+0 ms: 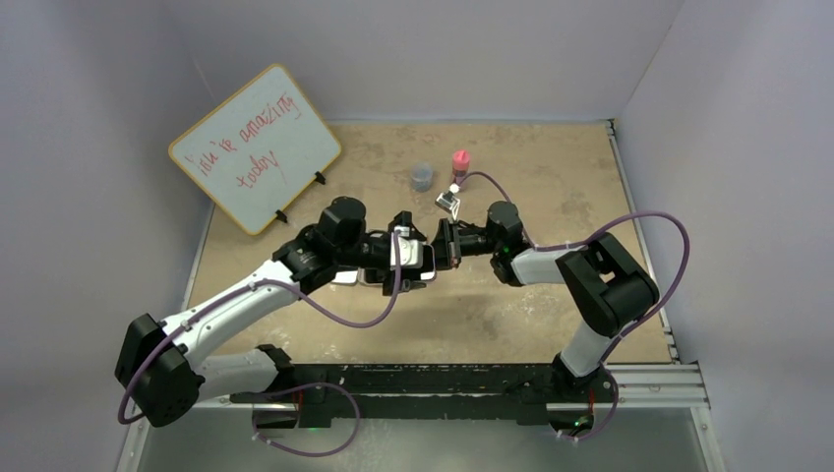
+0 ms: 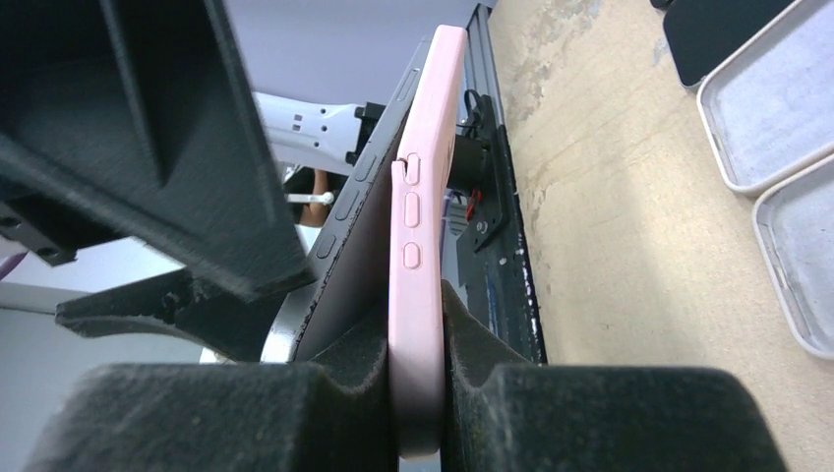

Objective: Take the phone out of the phone case
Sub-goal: Remove the phone case from the phone.

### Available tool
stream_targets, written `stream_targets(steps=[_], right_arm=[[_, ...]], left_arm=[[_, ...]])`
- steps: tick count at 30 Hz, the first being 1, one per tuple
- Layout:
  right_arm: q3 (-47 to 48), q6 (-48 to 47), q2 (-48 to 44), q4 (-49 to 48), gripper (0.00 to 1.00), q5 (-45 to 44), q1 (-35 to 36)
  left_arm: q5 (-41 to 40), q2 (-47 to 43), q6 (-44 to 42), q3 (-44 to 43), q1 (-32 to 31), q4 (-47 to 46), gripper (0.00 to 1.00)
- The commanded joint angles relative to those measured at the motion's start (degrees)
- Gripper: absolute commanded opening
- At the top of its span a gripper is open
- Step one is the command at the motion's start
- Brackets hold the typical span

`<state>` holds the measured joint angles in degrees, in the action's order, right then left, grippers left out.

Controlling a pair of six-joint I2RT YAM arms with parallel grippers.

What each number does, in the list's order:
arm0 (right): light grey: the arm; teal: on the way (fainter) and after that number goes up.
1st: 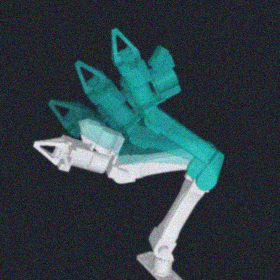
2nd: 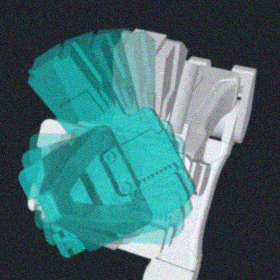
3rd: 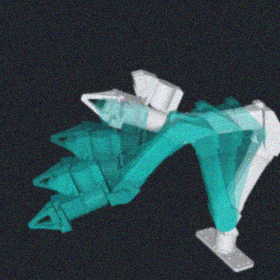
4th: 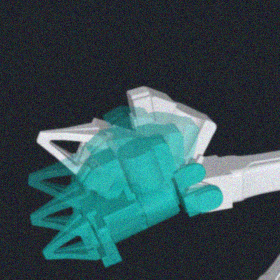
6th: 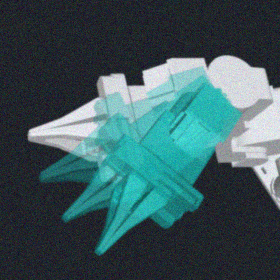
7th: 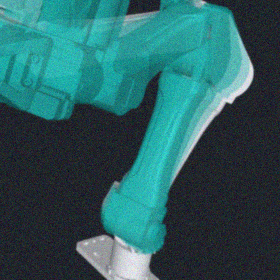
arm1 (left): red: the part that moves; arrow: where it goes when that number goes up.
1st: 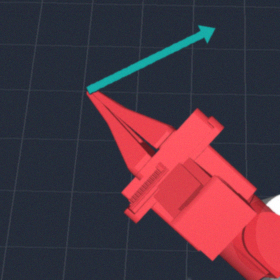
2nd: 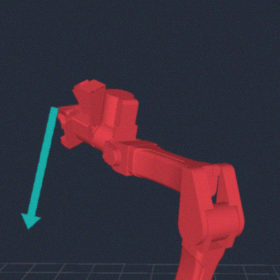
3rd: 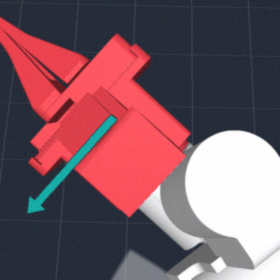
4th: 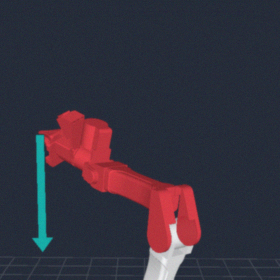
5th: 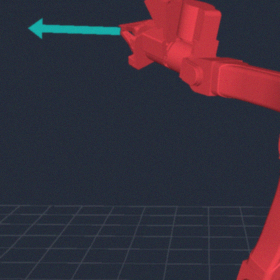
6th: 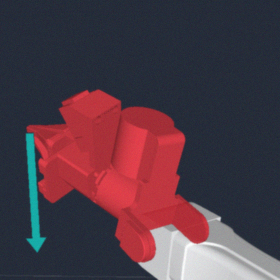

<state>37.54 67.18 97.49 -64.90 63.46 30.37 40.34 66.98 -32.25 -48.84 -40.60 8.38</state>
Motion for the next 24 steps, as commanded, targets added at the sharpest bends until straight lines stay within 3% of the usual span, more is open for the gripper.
stream_targets(steps=[1,9,24], right_arm=[[2.8,-2.75,-2.05,0.33,0.0,-1.12,0.13],[3.72,-2.73,-1.61,1.51,0.0,-1.76,0.22],[4.37,-2.88,-1.08,2.15,0.0,-2.33,0.64]], left_arm=[[-5.51,-2.58,-0.68,1.64,-3.01,-3.34,0.95],[-16.2,-2.91,0.48,5.16,-7.66,-7.5,0.97],[-24.57,-1.77,0.08,6.23,-8.93,-10.11,0.92]])
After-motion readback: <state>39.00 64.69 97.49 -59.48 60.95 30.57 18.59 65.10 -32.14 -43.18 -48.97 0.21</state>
